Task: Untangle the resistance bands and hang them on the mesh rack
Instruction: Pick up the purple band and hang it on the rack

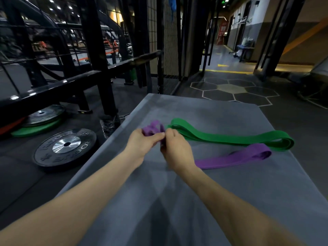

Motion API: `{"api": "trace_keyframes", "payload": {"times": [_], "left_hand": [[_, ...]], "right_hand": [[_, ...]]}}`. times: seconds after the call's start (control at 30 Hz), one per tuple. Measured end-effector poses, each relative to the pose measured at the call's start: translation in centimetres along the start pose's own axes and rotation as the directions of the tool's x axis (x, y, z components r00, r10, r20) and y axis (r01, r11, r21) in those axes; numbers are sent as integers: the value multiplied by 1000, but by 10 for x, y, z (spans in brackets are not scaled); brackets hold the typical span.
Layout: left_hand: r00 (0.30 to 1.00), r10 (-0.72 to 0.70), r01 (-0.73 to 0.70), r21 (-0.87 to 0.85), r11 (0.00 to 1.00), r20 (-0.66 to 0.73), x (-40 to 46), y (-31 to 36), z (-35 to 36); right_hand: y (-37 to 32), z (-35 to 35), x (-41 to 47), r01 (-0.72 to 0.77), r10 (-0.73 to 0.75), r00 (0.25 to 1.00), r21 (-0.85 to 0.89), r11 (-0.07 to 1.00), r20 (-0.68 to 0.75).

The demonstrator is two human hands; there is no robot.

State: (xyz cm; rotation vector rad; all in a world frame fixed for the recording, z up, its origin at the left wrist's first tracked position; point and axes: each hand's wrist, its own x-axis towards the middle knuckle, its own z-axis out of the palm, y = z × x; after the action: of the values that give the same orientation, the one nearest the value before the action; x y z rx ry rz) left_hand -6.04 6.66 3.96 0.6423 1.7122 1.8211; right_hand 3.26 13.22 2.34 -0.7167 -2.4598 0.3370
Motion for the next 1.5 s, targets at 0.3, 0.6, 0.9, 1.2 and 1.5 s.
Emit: {"api": "trace_keyframes", "payload": {"times": [0.3,0.6,0.9,1.2,1.5], "left_hand": [[996,37,-64,394,917,77,-4,-65,47],[985,91,-153,487,860,148,4,-115,135],[971,162,-225,433,873,177,16,-127,148],[953,129,-257,502,826,275,24,-115,147],[944,102,-271,559,783,313,25,-93,152]], "right_hand": [[72,-59,9,-284,379,910,413,865,-168],[177,-86,-11,-479,622,752,468,743,-217],[232,-72,-35,-598,719,673,443,668,-176],[221,-67,-44,-652,779,559,431,624,-283],[201,-46,-53,126,-160,961,-156,980,-225]]}}
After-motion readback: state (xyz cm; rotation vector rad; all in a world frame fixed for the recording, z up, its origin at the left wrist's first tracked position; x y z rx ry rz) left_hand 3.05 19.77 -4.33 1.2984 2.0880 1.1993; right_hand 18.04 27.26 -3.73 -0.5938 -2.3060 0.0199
